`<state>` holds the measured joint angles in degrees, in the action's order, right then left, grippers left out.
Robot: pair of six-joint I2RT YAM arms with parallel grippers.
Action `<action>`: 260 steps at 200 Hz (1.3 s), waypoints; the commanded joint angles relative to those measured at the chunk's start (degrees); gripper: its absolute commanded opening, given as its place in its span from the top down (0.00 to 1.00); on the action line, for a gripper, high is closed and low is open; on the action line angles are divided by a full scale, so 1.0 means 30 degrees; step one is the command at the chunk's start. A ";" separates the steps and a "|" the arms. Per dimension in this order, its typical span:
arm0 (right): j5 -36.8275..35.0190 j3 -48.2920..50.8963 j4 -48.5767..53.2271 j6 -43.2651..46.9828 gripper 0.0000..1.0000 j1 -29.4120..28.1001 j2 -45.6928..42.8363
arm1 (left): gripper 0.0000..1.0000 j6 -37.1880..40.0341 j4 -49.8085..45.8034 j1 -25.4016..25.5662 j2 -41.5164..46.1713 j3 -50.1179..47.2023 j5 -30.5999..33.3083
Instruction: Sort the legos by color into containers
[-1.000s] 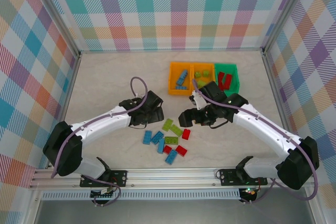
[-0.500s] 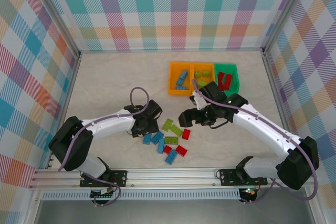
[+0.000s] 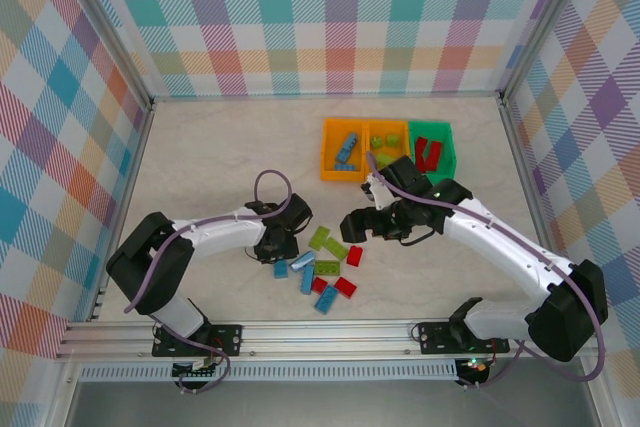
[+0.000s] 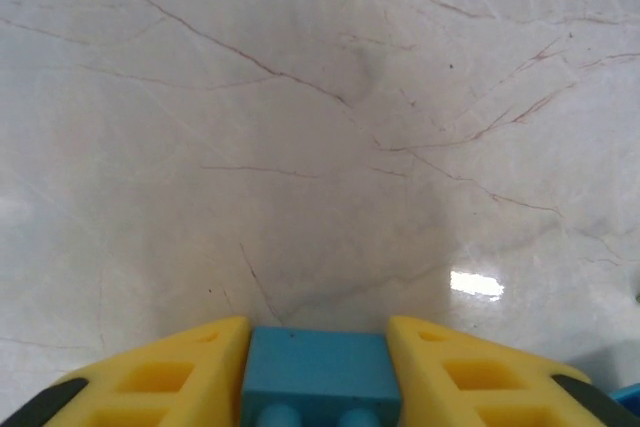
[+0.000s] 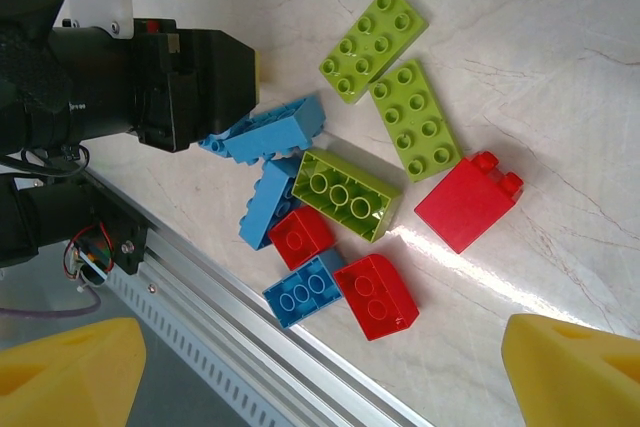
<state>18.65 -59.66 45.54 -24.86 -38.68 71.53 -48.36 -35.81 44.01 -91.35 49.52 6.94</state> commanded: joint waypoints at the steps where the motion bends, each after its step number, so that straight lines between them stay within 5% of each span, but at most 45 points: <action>1: 0.0018 0.0287 -0.0113 -0.0258 0.08 -0.0087 -0.0168 | 0.65 0.0022 -0.0785 0.0128 0.0292 0.0029 0.0717; 66: -0.0379 0.0402 -0.0332 -0.0576 0.07 -0.0087 -0.0758 | 0.77 0.1380 -0.1802 0.0145 0.2428 0.2357 0.3072; 95: -0.1832 0.0633 -0.1349 -0.1300 0.06 -0.0086 -0.1823 | 0.78 0.3486 0.0138 0.0142 0.2114 0.5164 0.3897; 152: -0.6182 0.1689 -0.2458 -0.2375 0.00 0.0058 -0.4204 | 0.80 0.8008 0.6353 -0.0267 -0.5462 1.2945 0.6177; 170: -0.6324 0.1897 -0.2619 -0.2307 0.00 0.0190 -0.4670 | 0.79 0.8395 0.5729 -0.0799 -0.8573 1.6678 0.6484; 217: -0.6394 0.1588 -0.1812 -0.1667 0.00 0.0554 -0.4887 | 0.64 0.8957 0.3866 -0.1223 -1.3654 2.3614 0.7112; 234: -0.6365 0.1401 -0.1701 -0.1586 0.00 0.0587 -0.4916 | 0.50 0.8808 0.3187 -0.1222 -1.3872 2.4400 0.7194; 260: -0.6253 0.1508 -0.1900 -0.1672 0.00 0.0587 -0.4948 | 0.45 0.8659 0.3340 -0.1222 -1.2431 2.3521 0.6768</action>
<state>0.19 -54.54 39.75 -30.65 -37.12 57.54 -22.83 -24.23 40.27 -133.95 120.09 26.70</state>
